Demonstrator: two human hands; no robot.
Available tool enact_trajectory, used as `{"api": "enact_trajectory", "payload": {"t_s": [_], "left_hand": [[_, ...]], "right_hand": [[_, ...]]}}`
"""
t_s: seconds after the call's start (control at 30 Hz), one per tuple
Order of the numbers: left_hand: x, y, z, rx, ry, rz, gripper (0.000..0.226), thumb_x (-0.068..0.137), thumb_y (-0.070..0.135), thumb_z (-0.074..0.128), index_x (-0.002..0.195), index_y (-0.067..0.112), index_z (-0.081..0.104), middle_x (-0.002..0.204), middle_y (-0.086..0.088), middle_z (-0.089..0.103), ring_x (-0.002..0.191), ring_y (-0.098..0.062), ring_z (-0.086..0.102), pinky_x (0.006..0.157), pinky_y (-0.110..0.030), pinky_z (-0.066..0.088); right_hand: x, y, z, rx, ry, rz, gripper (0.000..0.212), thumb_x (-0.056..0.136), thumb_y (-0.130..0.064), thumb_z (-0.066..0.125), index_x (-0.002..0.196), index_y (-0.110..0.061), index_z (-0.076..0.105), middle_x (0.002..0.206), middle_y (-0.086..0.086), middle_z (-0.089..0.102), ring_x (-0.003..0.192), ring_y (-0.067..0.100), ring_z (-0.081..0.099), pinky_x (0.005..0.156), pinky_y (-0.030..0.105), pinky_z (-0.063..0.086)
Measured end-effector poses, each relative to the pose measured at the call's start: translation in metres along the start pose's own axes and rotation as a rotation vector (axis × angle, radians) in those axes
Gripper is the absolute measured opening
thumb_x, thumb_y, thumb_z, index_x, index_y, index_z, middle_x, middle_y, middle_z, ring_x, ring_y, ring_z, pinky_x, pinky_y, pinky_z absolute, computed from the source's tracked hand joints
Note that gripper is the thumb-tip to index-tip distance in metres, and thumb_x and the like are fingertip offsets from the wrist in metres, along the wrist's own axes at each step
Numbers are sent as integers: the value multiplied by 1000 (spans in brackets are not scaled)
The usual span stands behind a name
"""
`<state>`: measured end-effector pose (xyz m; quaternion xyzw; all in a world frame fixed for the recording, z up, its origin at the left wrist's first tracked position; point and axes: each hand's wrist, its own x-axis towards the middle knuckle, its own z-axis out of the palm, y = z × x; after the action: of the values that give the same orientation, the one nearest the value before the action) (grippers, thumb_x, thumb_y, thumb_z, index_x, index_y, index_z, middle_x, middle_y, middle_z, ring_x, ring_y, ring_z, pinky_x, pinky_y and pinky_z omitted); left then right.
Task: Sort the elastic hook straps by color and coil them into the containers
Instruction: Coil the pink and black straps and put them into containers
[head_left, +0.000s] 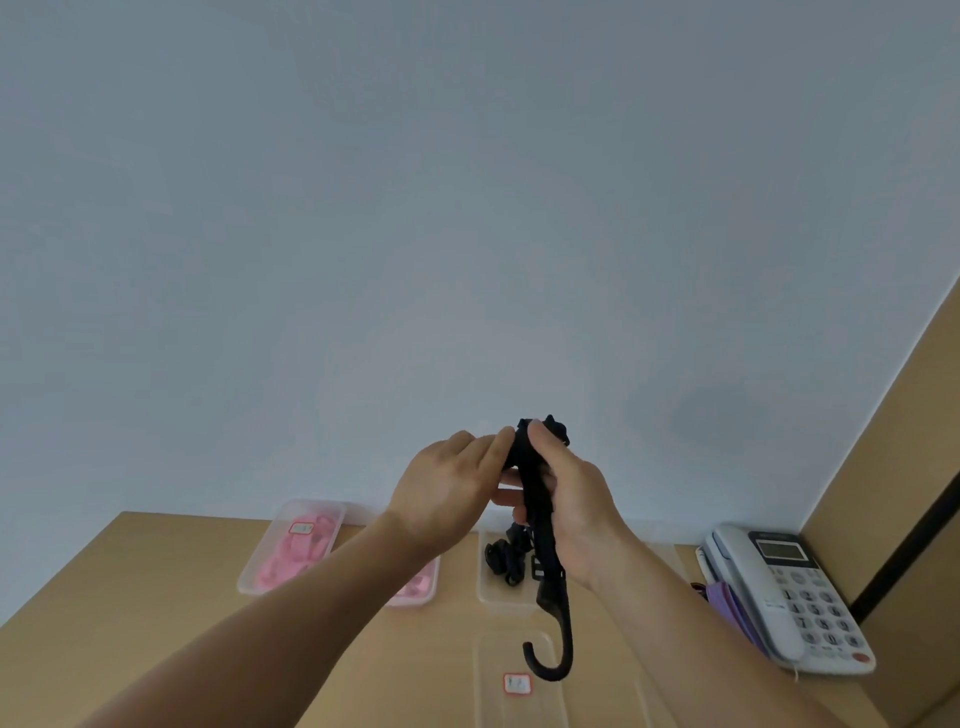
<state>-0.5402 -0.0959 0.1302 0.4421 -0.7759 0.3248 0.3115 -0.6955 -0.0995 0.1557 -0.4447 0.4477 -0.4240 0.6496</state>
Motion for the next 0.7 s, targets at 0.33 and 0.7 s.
{"api": "enact_trajectory", "payload": {"t_s": [0.33,0.7], "left_hand": [[11,-4,-24,-1426,-648,-903,54,83,39,54,135,23,50,120,7,69,111,-8,63,85,-28,48],[5,2,-16,-1546,-462,-953,36,95,33,55,120,10,68,118,-11,71,115,-22,66,89,-31,52]], "right_hand": [[0,4,-21,-51,-58,-177,37,93,-51,58,98,-18,75,84,15,71,65,17,58,72,34,45],[-6,6,-18,-301,-132,-268,20,102,-33,50,104,-20,66,77,2,75,54,14,67,50,22,48]]}}
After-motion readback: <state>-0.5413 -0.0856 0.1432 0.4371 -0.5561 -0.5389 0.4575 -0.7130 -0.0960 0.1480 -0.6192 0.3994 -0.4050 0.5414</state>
